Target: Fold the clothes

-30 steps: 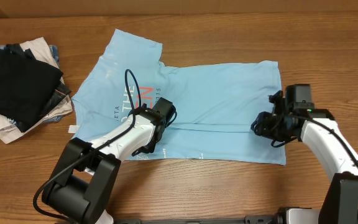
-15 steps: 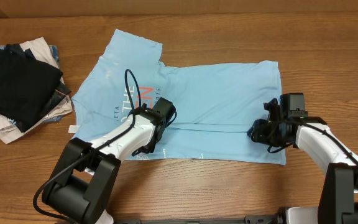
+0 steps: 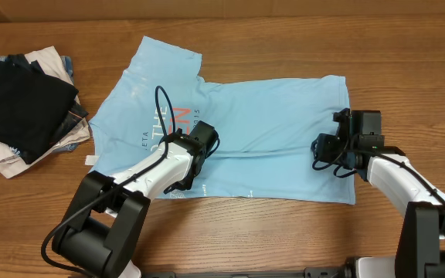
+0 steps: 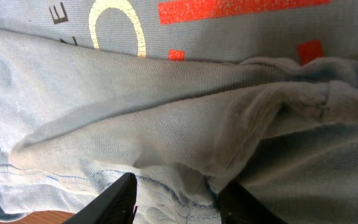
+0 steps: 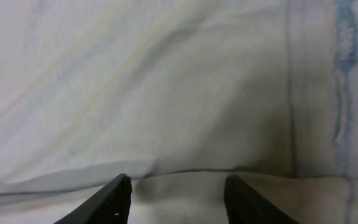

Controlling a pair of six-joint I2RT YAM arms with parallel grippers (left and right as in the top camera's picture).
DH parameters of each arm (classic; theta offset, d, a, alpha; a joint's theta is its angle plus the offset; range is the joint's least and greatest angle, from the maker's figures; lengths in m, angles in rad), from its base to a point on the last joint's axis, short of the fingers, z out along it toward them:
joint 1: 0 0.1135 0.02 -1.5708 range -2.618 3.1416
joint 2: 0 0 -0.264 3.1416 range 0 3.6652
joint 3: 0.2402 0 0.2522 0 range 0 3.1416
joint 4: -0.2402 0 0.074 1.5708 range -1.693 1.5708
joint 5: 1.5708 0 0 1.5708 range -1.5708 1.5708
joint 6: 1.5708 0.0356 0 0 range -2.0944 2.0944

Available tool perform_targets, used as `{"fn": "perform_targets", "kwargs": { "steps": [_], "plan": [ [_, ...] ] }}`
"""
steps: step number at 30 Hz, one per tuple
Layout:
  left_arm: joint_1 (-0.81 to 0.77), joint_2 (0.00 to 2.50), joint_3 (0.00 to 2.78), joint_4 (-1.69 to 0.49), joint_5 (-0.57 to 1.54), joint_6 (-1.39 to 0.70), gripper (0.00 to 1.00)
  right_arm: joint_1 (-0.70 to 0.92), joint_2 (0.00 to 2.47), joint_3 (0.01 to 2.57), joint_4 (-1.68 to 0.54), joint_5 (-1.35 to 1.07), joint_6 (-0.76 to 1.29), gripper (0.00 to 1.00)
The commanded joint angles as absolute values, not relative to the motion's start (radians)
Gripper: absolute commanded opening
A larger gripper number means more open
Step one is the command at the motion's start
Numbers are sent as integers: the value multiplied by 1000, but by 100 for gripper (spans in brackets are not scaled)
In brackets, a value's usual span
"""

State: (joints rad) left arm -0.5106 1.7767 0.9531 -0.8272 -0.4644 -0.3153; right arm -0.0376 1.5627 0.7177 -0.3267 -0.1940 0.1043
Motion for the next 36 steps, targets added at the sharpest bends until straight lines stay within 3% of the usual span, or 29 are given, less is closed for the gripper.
{"fn": "perform_targets", "kwargs": {
  "steps": [1,3,7,10,23,36],
  "plan": [
    [-503,1824,913,-834,-444,-330,47,-33,1568,708,-319,-131,104,53],
    [-503,1824,913,-834,-445,-329,48,-33,1568,708,-319,-131,104,54],
    [-503,1824,913,-801,-493,-329,61,-35,1567,724,-324,-131,104,54],
    [-503,1824,915,-765,-497,-329,63,-35,1564,768,-370,-131,104,54],
    [-503,1824,914,-888,-290,-330,62,-35,1562,820,-686,-43,109,54],
    [-505,1824,911,-991,-139,-329,63,-35,1562,694,-709,92,242,54]
  ]
}}
